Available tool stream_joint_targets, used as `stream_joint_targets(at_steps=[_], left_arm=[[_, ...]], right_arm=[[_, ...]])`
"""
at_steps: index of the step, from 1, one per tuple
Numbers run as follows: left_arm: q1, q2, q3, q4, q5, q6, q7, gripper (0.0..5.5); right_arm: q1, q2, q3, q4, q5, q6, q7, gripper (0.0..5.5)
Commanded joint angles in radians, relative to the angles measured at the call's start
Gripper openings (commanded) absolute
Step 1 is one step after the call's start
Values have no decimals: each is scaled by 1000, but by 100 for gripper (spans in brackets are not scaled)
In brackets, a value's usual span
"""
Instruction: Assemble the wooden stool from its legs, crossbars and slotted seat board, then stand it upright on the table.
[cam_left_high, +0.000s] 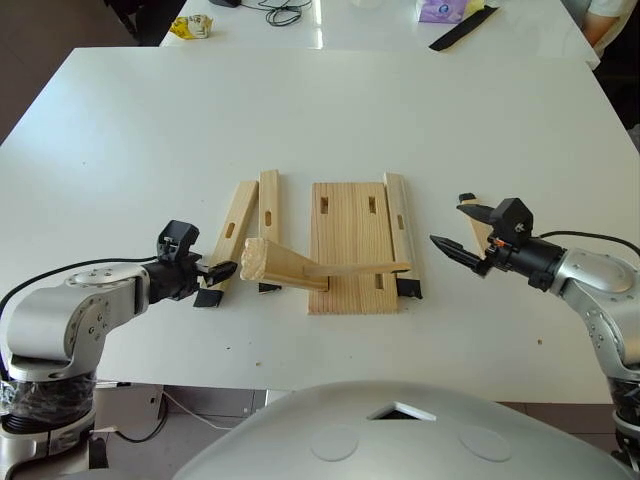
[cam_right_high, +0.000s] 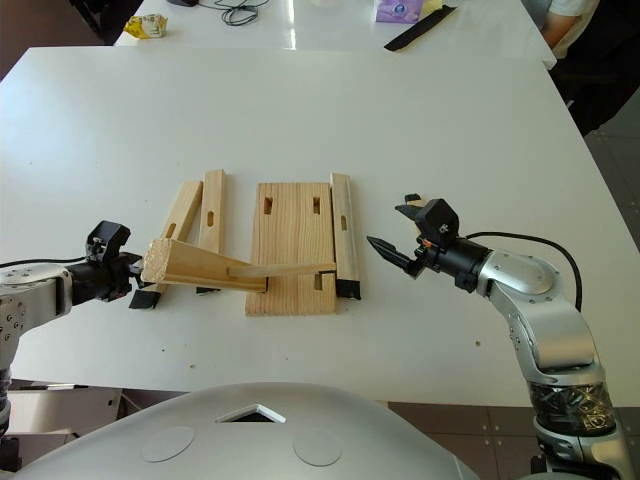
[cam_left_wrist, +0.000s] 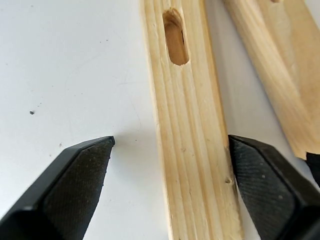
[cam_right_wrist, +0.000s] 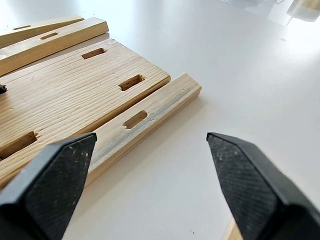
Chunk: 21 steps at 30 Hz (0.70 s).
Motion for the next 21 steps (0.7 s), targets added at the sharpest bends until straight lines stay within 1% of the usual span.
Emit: stream_joint_targets(at_steps=[1,8,11,17,21], left_arm=[[82,-24,-37,7,-22,63,-27,332],[88,-19,-77,10,11,29,-26,237],[76,-22,-90,26,30,9,-25,207],[52,-37,-100,53,50,-21,-25,205],[-42,-53,-68,115,69,-68,-7,205]], right_arm=[[-7,-7,1,-1,-2,6,-1,407],[-16,-1,6,5,-3,4,-5,407],[-23,1,9,12,-5,3,-5,407],[-39,1,17,36,-13,-7,-1,407],[-60,-4,16,59,-18,-16,3,407]])
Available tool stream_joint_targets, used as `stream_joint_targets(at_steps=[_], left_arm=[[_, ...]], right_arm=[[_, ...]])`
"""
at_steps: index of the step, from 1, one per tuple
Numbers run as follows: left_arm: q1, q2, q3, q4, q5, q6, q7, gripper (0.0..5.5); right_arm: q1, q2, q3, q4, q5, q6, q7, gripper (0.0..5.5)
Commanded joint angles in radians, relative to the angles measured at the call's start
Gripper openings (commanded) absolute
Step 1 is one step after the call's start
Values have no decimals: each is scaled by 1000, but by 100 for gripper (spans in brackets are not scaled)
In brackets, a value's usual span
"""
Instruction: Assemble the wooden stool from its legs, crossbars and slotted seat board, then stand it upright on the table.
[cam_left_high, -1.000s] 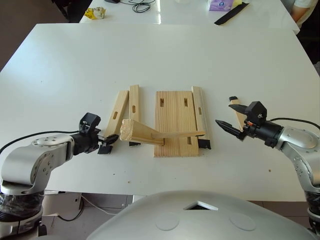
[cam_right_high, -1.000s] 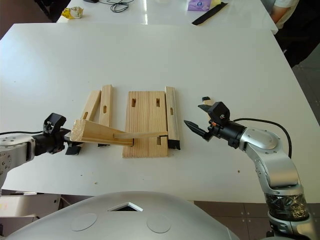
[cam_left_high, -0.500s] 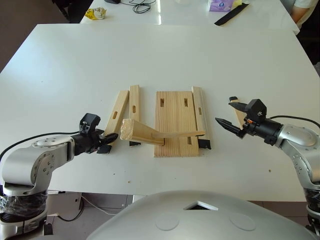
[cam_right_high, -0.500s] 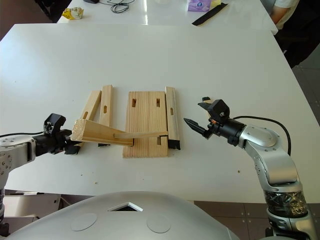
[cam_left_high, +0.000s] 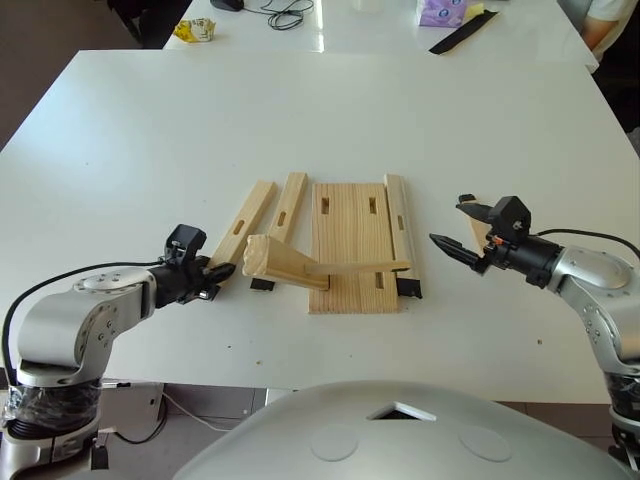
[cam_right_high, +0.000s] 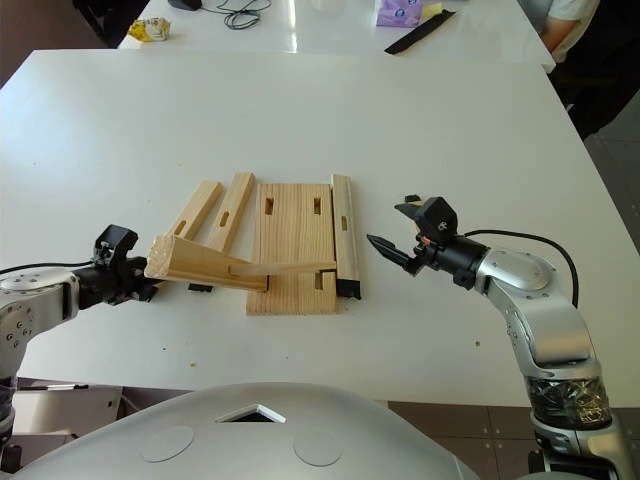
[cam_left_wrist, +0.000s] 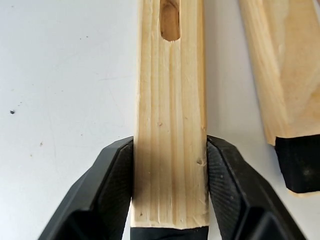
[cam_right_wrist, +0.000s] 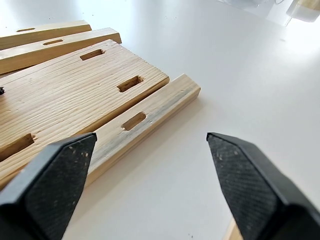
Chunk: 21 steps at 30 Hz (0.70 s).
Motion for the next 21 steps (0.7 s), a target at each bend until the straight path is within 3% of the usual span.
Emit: stream_joint_targets(at_steps=[1,5,11,15,21], left_arm=[[-70,-36,-17,112,38,-22,19,205],[-131,-11,-55,113,93,-123,9,205],[-304,-135,32,113,70,-308,28,205],[-400,-166,27,148,130,-530,21,205],[-569,-188,-47,251,107,-765,-180,205]], right_arm=[[-36,-9,2,29,-15,-15,5,407],[-94,1,-25,63,17,22,-7,407],[-225,80,-113,167,38,-66,-82,407],[-258,68,-121,205,77,-54,-26,407],[-404,54,-118,261,134,-35,44,407]])
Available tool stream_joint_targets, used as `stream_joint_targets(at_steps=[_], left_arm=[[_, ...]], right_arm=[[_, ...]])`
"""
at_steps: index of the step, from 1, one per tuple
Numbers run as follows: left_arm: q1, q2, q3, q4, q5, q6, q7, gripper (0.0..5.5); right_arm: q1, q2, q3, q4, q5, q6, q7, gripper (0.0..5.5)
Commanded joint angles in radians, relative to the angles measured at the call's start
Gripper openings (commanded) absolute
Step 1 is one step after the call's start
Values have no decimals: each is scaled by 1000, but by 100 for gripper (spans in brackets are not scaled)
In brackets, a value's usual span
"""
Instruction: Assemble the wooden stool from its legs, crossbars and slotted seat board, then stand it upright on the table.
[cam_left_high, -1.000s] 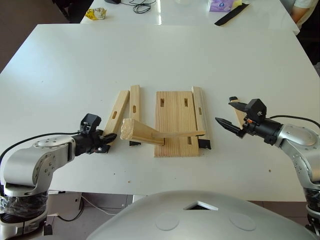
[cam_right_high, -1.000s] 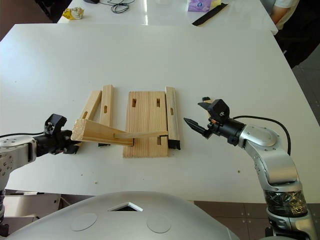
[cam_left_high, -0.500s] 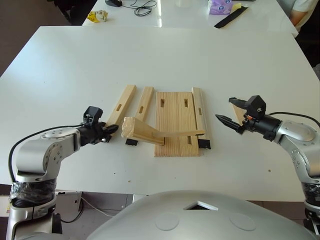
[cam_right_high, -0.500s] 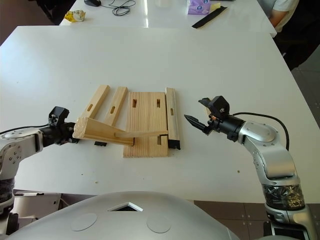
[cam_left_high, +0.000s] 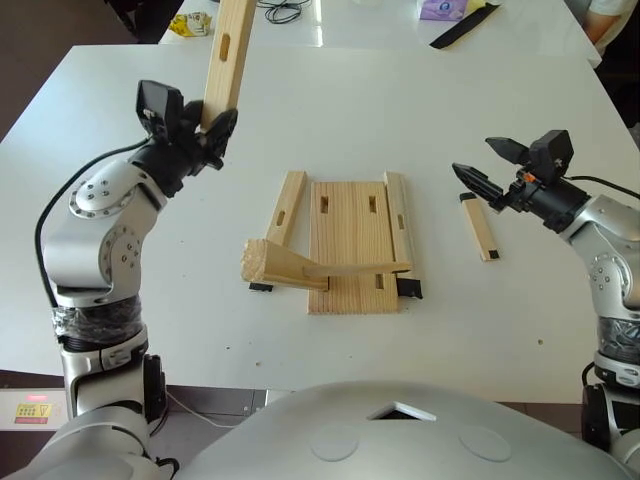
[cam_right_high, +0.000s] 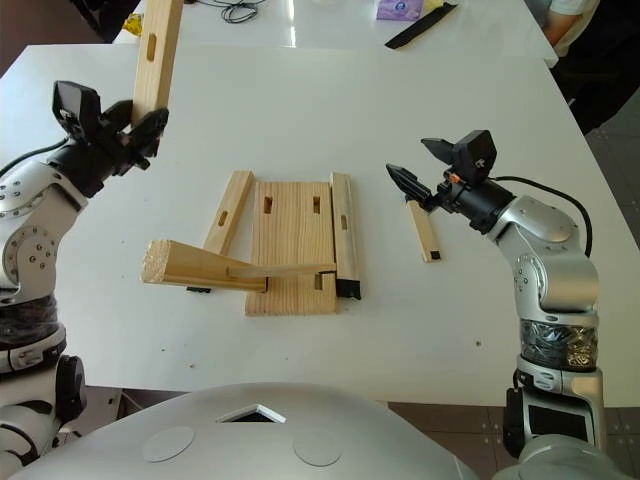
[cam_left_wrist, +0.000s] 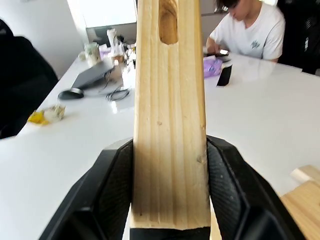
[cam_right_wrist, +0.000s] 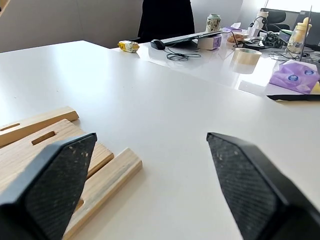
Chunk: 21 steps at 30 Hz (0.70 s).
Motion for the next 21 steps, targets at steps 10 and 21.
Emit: stream_joint_targets(at_steps=[10,21], left_arm=[[-296,-113,-163,434,-90,-339,-616,205],[-263,-148,-245,444,-63,-399,-771,205]], right_arm=[[-503,-13,83,155,166,100,275,407],[-654,-36,146,269,159,111,487,407]])
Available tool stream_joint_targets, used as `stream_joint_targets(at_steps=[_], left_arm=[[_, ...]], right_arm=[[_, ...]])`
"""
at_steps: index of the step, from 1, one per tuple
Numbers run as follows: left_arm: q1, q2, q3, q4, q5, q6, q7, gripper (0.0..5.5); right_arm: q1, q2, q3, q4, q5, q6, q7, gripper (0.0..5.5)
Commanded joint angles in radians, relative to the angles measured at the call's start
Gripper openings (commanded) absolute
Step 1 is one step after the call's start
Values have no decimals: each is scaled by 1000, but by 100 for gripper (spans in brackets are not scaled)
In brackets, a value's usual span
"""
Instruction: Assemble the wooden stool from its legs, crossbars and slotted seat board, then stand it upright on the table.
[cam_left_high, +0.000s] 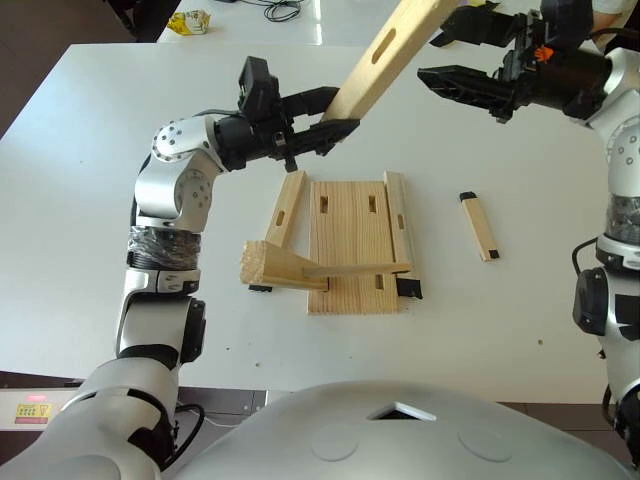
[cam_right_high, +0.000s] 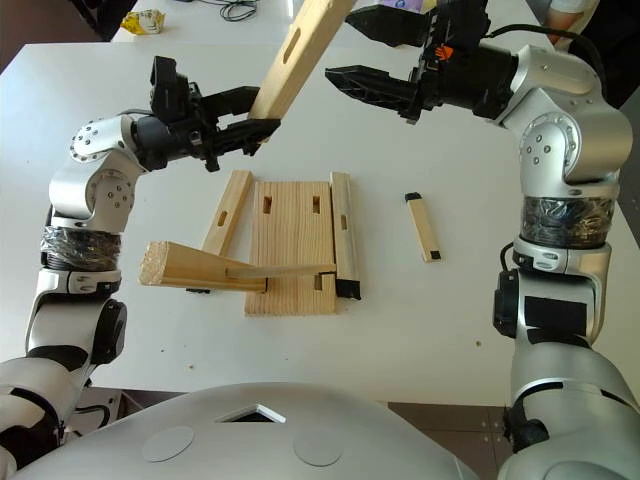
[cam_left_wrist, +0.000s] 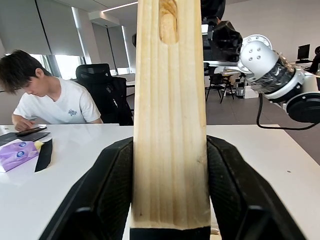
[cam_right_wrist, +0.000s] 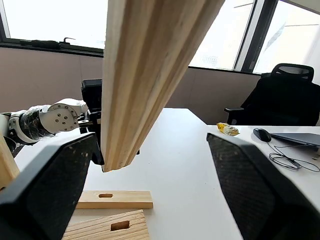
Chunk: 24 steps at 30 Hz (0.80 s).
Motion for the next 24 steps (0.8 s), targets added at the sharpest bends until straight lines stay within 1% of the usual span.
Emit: stream_joint_targets(at_steps=[1,5,10,20,24], left_arm=[[2,-5,-13,-12,11,-14,-17,205],[-5,-5,-32,-11,5,37,-23,205],[6,9,-56,-18,-6,101,-65,205],[8,4,-63,-26,1,119,-81,205],[4,2,-61,-21,4,115,-78,205]], right_arm=[[-44,-8,27,8,3,11,58,407],[-31,-18,54,-26,5,7,123,407],[-33,-6,71,-38,-6,1,136,407],[-48,-14,89,-40,-12,8,163,407],[-37,-30,109,-39,-31,-6,189,348]])
